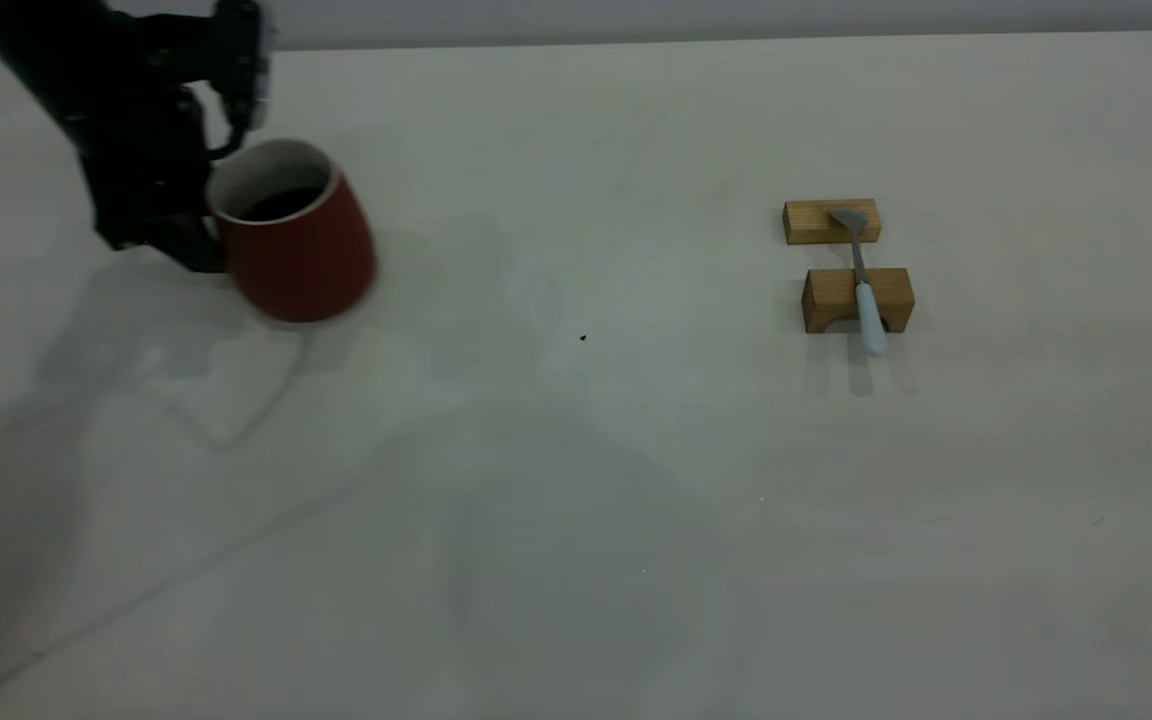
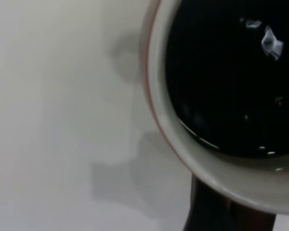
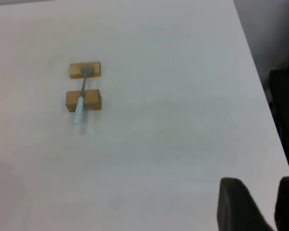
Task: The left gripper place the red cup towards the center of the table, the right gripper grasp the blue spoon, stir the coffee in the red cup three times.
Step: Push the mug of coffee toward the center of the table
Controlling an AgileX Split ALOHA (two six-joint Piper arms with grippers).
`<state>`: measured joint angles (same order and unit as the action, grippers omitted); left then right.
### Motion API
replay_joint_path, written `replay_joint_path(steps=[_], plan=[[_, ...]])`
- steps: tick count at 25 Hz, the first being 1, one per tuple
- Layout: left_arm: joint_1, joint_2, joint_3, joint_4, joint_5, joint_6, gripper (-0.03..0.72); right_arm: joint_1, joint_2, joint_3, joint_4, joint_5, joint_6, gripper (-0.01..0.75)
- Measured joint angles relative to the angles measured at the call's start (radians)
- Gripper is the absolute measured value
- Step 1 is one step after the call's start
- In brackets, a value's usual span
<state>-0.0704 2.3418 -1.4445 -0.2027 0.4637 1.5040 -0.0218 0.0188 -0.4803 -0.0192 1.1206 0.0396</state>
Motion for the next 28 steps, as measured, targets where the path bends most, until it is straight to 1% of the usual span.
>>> replay_joint_path(steps=[6, 13, 16, 19, 23, 28], plan=[[-0.080, 0.000, 0.000, -0.044, -0.018, 0.003, 0.523, 0.000, 0.000, 0.000, 0.000, 0.000, 0.000, 0.237], [-0.183, 0.001, 0.000, -0.179, -0.080, 0.006, 0.523, 0.000, 0.000, 0.000, 0.000, 0.000, 0.000, 0.237], [-0.217, 0.001, 0.000, -0.205, -0.106, 0.006, 0.523, 0.000, 0.000, 0.000, 0.000, 0.000, 0.000, 0.237], [-0.230, 0.001, 0.000, -0.214, -0.116, 0.006, 0.523, 0.000, 0.000, 0.000, 0.000, 0.000, 0.000, 0.237], [-0.229, 0.001, 0.000, -0.226, -0.111, -0.016, 0.523, 0.000, 0.000, 0.000, 0.000, 0.000, 0.000, 0.237], [-0.229, -0.070, 0.000, -0.222, -0.054, -0.061, 0.523, 0.000, 0.000, 0.000, 0.000, 0.000, 0.000, 0.237]])
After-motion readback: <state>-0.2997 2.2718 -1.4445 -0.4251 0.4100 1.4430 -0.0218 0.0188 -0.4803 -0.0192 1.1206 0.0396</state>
